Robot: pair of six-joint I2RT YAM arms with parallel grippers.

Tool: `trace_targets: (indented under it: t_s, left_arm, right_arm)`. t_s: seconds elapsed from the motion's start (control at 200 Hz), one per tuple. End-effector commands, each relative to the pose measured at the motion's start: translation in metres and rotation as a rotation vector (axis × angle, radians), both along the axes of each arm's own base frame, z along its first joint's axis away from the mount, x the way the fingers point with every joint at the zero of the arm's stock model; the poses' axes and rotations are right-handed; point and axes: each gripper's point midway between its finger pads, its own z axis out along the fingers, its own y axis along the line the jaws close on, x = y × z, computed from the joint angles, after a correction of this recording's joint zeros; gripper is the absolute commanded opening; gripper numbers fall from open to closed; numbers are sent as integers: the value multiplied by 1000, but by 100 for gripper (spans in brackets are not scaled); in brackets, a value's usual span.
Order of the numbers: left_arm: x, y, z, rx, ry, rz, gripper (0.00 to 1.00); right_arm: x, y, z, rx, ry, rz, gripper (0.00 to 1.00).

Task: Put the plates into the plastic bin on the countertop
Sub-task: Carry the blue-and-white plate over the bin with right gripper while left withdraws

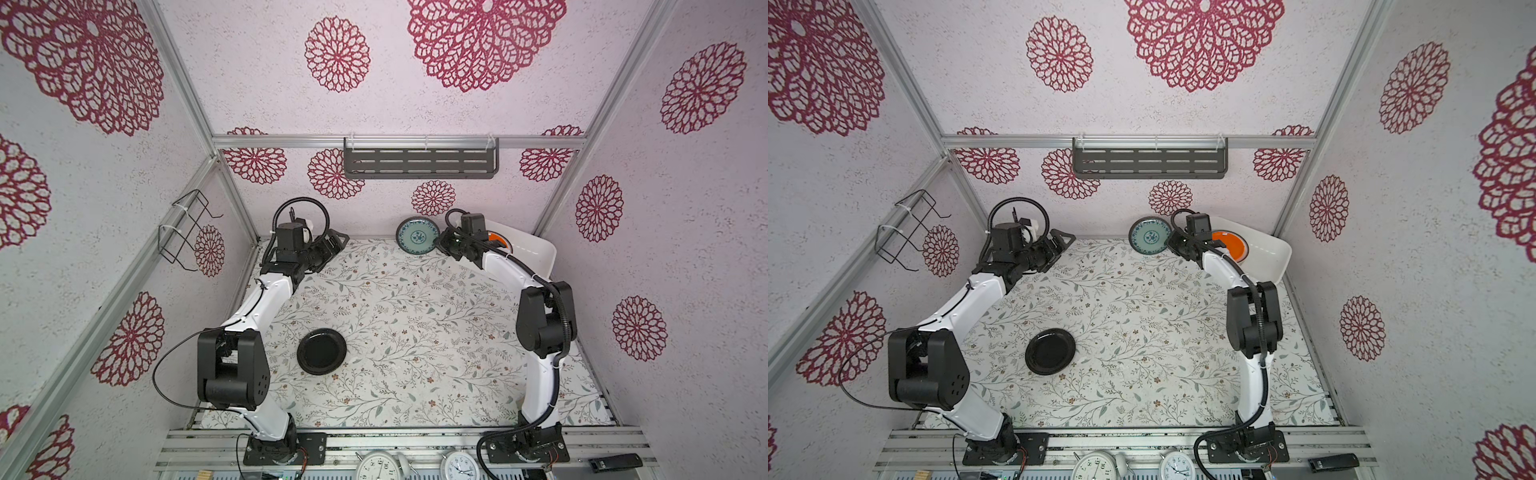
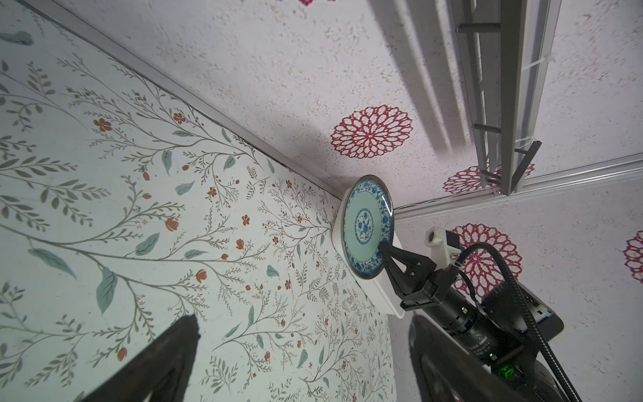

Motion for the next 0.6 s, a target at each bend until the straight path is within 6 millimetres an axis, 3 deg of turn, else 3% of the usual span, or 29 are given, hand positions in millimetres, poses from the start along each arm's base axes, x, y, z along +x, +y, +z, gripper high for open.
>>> trace_targets:
  t_s: [0.0,0.275,0.59]
  left_arm:
    - [12,0,9,3,-44,21,97]
    - [30,7,5,9,-37,72,97]
    - [47,13,-1,8,-35,112,97]
  right_arm:
    - [0,-33,45,-38,-84,-88,0]
    - [14,-88,45,-54,-124,-245,0]
    - [14,-172,43,-74,-166,-467,0]
